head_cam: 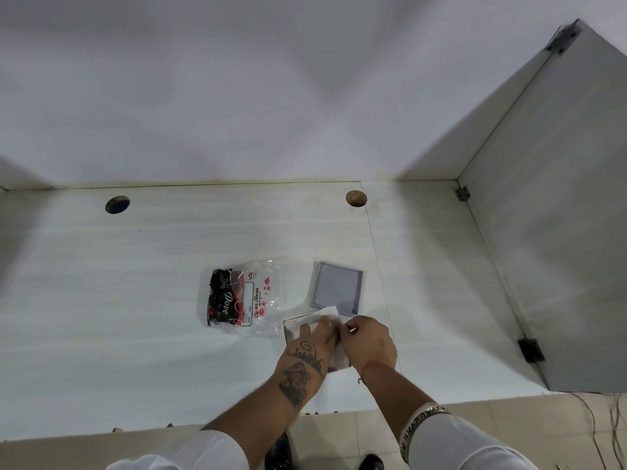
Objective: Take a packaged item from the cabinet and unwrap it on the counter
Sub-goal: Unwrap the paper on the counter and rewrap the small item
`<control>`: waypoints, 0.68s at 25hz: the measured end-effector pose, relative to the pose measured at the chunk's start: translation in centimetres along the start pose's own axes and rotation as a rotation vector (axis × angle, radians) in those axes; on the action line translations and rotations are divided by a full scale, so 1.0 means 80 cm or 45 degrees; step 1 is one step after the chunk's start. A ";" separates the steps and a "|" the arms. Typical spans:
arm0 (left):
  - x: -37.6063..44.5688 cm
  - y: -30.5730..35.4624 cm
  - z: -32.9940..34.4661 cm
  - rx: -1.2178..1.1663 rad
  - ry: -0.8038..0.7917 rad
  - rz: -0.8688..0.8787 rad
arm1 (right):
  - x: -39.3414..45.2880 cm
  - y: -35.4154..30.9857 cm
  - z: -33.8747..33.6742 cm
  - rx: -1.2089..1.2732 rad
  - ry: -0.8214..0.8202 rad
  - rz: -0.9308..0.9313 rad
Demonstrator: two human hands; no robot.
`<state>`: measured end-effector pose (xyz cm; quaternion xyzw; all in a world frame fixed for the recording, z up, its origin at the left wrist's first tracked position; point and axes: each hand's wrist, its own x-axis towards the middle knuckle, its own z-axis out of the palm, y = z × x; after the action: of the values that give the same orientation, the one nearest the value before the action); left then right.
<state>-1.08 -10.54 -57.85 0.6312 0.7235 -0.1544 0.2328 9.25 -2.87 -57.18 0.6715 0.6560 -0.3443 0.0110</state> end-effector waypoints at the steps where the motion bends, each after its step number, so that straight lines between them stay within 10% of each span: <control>1: -0.002 -0.002 -0.002 -0.003 0.008 0.008 | 0.002 -0.003 0.000 -0.060 0.002 -0.025; 17: 0.006 -0.009 0.009 -0.029 0.040 0.076 | 0.038 -0.030 0.004 -0.222 -0.015 -0.139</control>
<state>-1.70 -10.61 -58.77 0.6523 0.7096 -0.1292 0.2331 6.65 -0.03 -57.79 0.6293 0.7190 -0.2899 0.0544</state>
